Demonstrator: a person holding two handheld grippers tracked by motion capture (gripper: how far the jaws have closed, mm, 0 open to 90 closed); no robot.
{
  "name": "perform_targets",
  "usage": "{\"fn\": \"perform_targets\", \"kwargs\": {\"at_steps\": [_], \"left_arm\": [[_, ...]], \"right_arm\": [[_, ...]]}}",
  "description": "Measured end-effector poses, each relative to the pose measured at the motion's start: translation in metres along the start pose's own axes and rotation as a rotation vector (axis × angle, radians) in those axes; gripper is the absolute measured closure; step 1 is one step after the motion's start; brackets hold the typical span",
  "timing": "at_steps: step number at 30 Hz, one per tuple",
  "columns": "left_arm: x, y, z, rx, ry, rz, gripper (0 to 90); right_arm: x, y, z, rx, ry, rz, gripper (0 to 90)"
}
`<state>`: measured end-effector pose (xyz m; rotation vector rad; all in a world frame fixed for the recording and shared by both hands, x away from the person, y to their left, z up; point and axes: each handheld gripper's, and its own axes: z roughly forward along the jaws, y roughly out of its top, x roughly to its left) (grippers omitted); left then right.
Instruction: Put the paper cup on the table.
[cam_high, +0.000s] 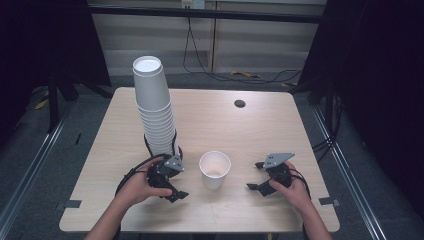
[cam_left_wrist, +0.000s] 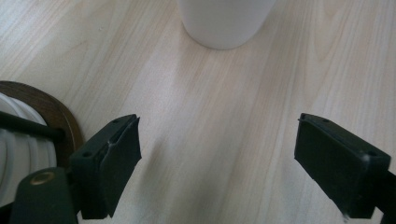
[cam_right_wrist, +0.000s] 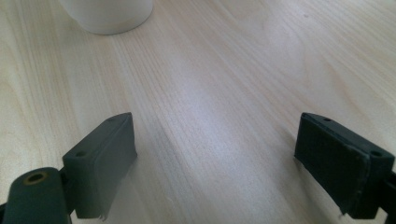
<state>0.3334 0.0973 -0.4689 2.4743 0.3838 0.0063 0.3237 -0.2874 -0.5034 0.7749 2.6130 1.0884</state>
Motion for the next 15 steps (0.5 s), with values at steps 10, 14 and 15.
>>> {"fn": "perform_targets", "kwargs": {"at_steps": [10,14,15], "left_arm": [[-0.001,-0.02,0.006,0.001,0.031,0.01,14.7],[-0.001,-0.029,0.009,-0.003,0.043,0.013,14.8],[-0.001,-0.03,0.01,-0.002,0.045,0.012,14.8]], "right_arm": [[0.0,0.0,0.0,0.0,0.0,0.0,12.0],[0.0,0.0,0.0,0.0,0.0,0.0,12.0],[0.0,0.0,0.0,0.0,0.0,0.0,12.0]]}}
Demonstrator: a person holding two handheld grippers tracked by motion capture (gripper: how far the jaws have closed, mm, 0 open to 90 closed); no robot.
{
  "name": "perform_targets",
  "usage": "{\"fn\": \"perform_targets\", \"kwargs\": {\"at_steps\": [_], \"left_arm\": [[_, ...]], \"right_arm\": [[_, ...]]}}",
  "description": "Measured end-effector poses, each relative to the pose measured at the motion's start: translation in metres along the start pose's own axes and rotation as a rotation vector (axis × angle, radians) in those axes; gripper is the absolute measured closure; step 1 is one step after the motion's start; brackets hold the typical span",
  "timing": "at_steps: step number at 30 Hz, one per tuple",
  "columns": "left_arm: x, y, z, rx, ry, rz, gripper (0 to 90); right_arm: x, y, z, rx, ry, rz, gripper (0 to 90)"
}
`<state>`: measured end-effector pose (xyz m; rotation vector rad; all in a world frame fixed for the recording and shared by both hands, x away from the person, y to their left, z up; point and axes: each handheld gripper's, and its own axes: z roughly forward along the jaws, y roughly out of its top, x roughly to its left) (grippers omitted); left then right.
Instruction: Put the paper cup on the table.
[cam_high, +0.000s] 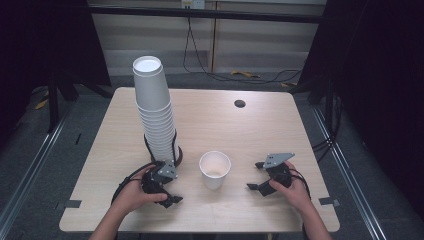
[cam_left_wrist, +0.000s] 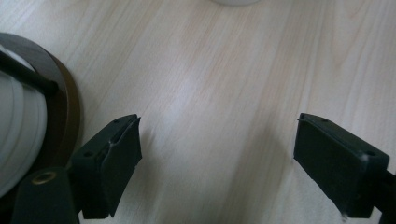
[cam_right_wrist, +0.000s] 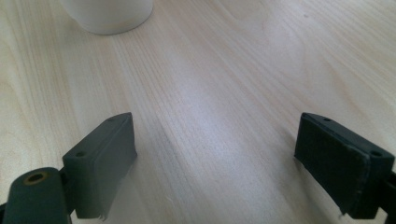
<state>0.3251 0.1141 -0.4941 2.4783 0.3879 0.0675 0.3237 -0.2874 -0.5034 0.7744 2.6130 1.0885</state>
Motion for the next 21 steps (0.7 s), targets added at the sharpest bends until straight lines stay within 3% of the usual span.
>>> {"fn": "perform_targets", "kwargs": {"at_steps": [9,21], "left_arm": [[-0.001,-0.009,0.0,-0.049,0.002,-0.008,12.8],[-0.002,-0.021,0.003,-0.156,0.01,-0.017,10.8]], "right_arm": [[0.0,0.0,0.0,0.0,0.0,0.0,12.0],[0.0,0.0,0.0,0.0,0.0,0.0,12.1]]}}
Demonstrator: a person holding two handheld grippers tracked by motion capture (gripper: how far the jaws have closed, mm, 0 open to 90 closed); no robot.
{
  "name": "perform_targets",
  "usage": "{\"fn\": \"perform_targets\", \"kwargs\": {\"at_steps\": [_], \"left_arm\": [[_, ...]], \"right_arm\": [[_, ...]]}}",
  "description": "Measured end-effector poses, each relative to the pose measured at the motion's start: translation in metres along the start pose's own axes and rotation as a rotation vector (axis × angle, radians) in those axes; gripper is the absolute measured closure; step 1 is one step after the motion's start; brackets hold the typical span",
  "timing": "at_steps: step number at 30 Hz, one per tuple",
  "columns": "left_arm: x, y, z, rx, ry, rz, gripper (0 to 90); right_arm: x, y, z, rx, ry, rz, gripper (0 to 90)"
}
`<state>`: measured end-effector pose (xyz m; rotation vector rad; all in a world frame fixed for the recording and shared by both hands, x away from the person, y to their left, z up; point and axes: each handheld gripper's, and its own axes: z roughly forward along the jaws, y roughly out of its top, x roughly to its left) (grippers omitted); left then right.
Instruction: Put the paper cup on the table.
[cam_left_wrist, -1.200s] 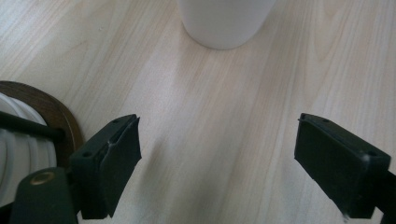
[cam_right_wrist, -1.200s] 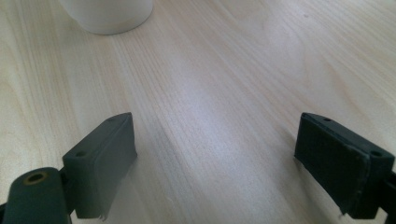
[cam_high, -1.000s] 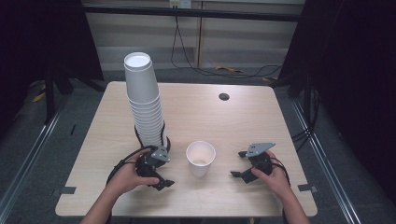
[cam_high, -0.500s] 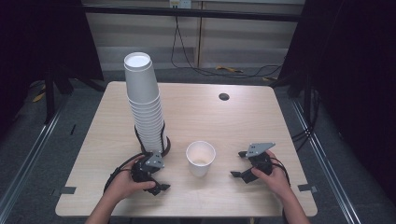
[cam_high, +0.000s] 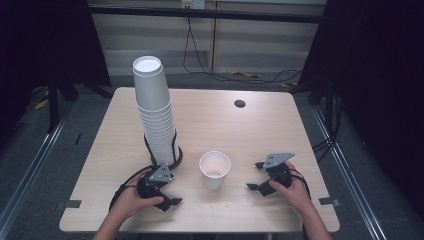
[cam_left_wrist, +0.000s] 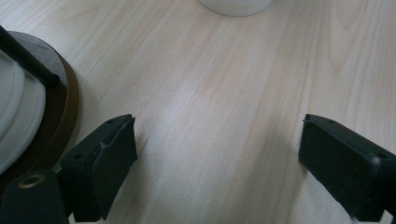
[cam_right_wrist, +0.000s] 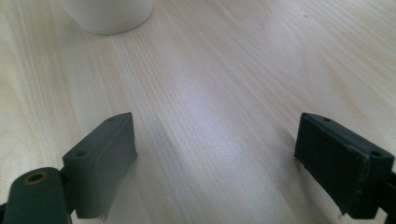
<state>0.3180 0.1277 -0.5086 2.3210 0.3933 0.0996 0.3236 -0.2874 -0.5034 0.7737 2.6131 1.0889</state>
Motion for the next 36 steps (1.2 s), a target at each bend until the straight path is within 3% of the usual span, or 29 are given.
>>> {"fn": "perform_targets", "kwargs": {"at_steps": [7,21,36], "left_arm": [[-0.0005,-0.0059,0.0005,-0.046,0.001,-0.002,9.1],[-0.0012,-0.006,0.001,-0.05,0.009,0.0,8.6],[-0.0037,-0.0063,0.0004,-0.048,0.037,-0.028,8.5]], "right_arm": [[0.0,0.0,0.0,0.0,0.0,-0.001,12.0],[0.0004,0.0,0.0,0.001,0.001,-0.004,11.9],[0.0006,-0.0001,-0.0001,0.002,-0.001,0.0,11.7]]}}
